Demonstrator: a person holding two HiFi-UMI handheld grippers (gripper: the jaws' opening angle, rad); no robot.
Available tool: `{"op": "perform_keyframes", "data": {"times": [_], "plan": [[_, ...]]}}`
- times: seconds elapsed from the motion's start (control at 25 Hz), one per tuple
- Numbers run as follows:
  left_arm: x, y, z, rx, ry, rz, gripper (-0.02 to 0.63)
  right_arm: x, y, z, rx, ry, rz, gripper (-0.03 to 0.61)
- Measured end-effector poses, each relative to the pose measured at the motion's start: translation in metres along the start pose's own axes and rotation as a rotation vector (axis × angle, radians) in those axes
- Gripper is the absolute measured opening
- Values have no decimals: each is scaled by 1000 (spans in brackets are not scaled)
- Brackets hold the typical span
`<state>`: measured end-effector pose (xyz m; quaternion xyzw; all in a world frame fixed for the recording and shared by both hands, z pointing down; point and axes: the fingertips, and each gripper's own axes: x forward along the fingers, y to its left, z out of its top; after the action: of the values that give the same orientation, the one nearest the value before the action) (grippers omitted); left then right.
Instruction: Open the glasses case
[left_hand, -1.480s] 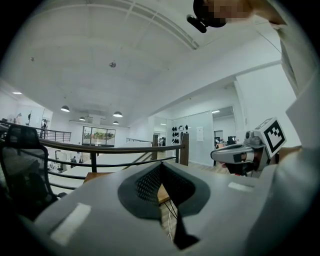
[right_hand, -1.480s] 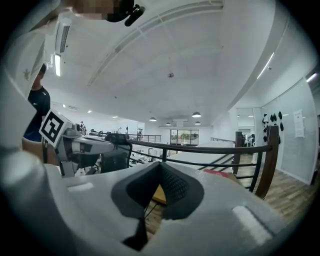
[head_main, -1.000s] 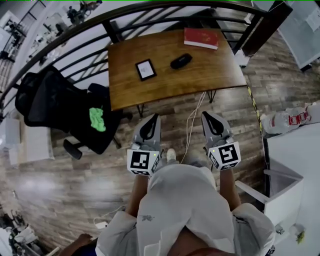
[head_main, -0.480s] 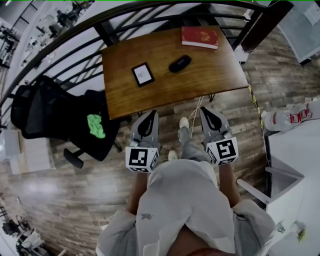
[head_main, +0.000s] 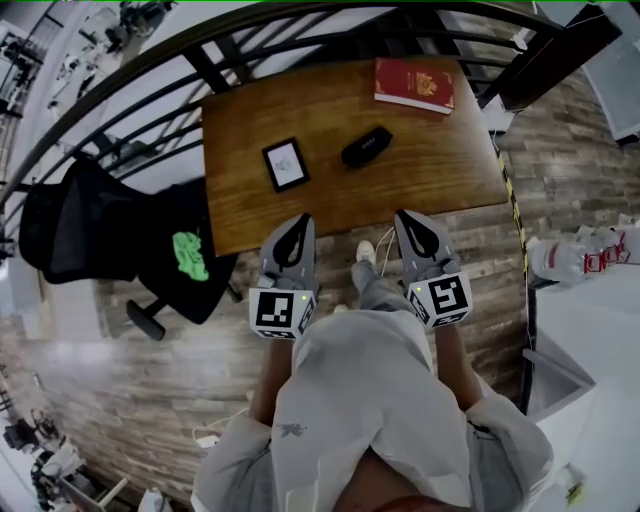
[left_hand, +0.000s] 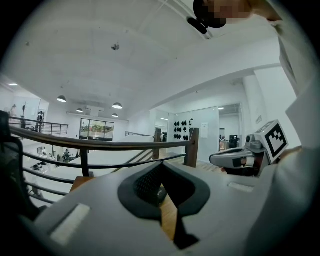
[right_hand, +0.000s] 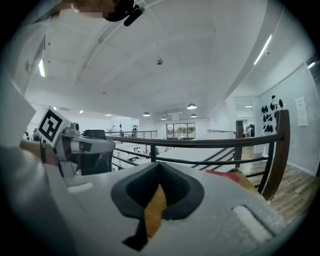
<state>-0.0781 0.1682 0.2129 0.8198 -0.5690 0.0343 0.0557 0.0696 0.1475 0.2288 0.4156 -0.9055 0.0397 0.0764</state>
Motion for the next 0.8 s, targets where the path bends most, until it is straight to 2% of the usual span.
{"op": "perform_keyframes", "data": {"times": [0.36,0.8], "plan": [[72,17,4,-1,45,68,15,63,-55,0,26,37,88,5],[133,30,-4,4,93,116,17,116,-109,-11,36,76,145,5]]}}
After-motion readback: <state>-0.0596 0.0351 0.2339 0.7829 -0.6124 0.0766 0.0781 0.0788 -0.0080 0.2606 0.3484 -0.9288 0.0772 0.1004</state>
